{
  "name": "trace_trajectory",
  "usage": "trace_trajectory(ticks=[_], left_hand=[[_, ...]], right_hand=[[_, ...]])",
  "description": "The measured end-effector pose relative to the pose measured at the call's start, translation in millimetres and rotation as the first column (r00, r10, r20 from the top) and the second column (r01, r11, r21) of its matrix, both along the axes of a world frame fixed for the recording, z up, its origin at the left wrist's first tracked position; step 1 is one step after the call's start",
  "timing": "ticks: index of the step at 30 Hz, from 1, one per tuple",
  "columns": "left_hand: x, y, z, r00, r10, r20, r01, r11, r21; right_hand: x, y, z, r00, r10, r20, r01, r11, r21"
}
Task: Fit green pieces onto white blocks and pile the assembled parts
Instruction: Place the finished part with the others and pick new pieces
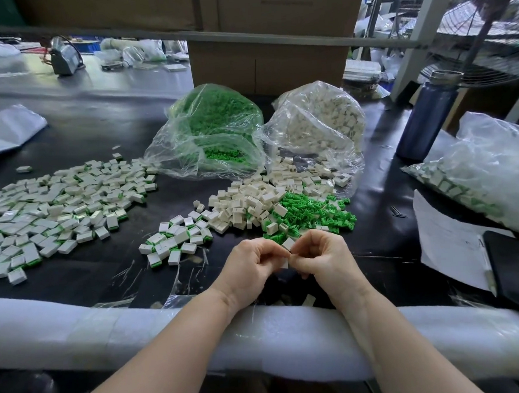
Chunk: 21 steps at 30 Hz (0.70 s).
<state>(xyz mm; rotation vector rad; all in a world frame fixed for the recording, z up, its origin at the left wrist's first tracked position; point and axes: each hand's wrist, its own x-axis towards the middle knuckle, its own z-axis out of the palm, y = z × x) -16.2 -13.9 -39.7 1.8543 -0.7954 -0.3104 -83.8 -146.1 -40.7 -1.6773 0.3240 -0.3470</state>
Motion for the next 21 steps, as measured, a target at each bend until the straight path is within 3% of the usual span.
trace_trajectory(ticks=[6, 10, 12, 21], left_hand=[[1.5, -1.4, -1.9, 0.996, 0.026, 0.083, -0.026, 1.0, 0.009], [2.9, -1.8, -3.5, 0.995, 0.027, -0.097, -0.034, 0.997, -0.071], [3.7, -2.2, -3.4, 0.985, 0.057, -0.162, -0.072, 0.994, -0.088], [4.1, 0.6, -0.2, 0.987, 0.035, -0.159, -0.044, 0.997, -0.057]], right_hand=[[1.5, 1.0, -0.3, 0.996, -0.066, 0.061, 0.059, 0.991, 0.121], [1.6, 1.1, -0.5, 0.994, -0.089, 0.064, 0.08, 0.988, 0.13], [1.8, 1.5, -1.1, 0.994, -0.091, 0.06, 0.085, 0.991, 0.099], [4.5, 6.7, -2.7, 0.995, -0.089, -0.038, 0.086, 0.993, -0.083]])
